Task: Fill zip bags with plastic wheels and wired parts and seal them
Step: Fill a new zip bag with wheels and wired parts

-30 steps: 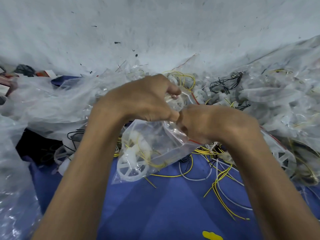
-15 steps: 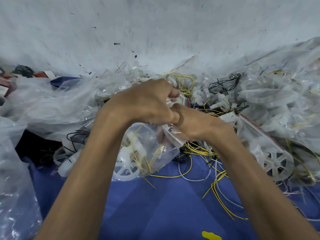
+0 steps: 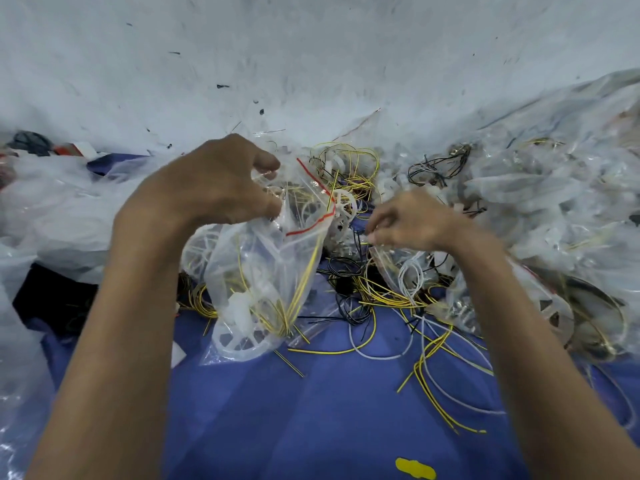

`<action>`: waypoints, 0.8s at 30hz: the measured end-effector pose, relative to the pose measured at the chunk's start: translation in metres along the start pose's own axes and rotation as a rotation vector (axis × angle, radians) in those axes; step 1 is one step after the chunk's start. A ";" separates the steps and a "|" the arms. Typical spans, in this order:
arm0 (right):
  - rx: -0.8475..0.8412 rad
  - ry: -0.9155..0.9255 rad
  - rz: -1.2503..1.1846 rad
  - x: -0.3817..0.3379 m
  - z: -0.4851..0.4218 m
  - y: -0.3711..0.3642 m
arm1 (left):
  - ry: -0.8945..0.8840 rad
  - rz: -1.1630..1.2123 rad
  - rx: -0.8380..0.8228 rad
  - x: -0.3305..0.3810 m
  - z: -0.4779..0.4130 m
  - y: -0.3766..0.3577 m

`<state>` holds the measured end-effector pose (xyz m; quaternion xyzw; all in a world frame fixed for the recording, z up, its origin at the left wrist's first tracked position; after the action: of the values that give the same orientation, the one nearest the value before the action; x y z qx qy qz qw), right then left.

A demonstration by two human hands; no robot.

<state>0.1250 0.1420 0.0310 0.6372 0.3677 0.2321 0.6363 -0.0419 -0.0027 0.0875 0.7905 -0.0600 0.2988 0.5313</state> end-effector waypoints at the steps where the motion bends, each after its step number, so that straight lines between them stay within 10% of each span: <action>1: -0.059 0.012 -0.010 0.000 -0.004 -0.012 | -0.003 0.006 -0.006 0.000 0.000 -0.001; 24: -0.333 -0.008 0.005 0.006 -0.016 -0.073 | -0.033 -0.046 -0.102 -0.002 -0.002 -0.009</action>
<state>0.1038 0.1508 -0.0407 0.5248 0.3202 0.2888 0.7339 -0.0408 0.0028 0.0796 0.7684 -0.0657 0.2700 0.5765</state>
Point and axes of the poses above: each hand's wrist, its own z-axis away from the middle knuckle, its own y-axis out of the back of the hand, x = y × z, the point moved 5 cm from there along -z, towards the middle knuckle, and after that the axes turned 9 degrees about z, right-handed, at the moved point
